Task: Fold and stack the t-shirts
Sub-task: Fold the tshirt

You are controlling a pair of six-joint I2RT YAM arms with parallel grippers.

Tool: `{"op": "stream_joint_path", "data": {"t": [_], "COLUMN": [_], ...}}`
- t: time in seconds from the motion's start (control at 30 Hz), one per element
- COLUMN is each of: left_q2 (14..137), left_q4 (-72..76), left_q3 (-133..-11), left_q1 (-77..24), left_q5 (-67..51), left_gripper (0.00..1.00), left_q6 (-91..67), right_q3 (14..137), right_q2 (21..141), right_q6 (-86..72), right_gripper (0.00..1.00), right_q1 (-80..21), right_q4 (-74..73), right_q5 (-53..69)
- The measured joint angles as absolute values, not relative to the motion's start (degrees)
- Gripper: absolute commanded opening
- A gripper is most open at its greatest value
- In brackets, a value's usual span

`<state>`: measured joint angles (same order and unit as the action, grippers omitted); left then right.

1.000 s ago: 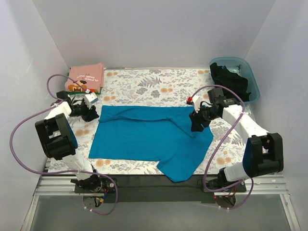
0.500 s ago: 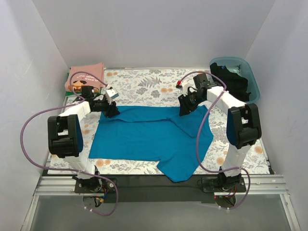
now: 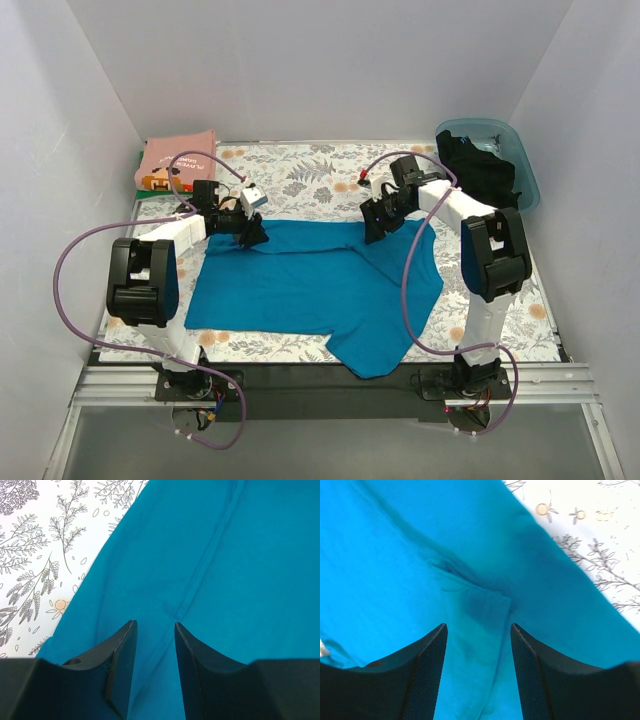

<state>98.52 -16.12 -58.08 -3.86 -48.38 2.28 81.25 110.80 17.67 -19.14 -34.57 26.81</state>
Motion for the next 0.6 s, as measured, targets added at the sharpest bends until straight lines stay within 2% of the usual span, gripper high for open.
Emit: {"op": "stream_joint_path", "data": {"t": [0.3, 0.5, 0.57, 0.6], "left_q2": [98.5, 98.5, 98.5, 98.5], "left_q4": [-14.6, -14.5, -14.6, -14.5], "left_q3": [-57.0, -55.6, -55.4, -55.4], "left_q1": [-3.9, -3.9, -3.9, -3.9], "left_q5": [-47.9, -47.4, -47.3, -47.3], "left_gripper": [0.35, 0.35, 0.35, 0.35], "left_q6": [1.2, 1.2, 1.2, 1.2], "right_q3": [82.1, 82.6, 82.6, 82.6], "right_q2": [115.8, 115.9, 115.9, 115.9], "right_q6": [17.1, 16.9, 17.0, 17.1], "right_gripper": [0.58, 0.5, 0.45, 0.39], "right_q1": [-19.1, -19.1, -19.1, -19.1], "right_q4": [-32.4, -32.1, -31.9, -31.9], "right_q5": [25.9, 26.8, 27.4, 27.7]}}
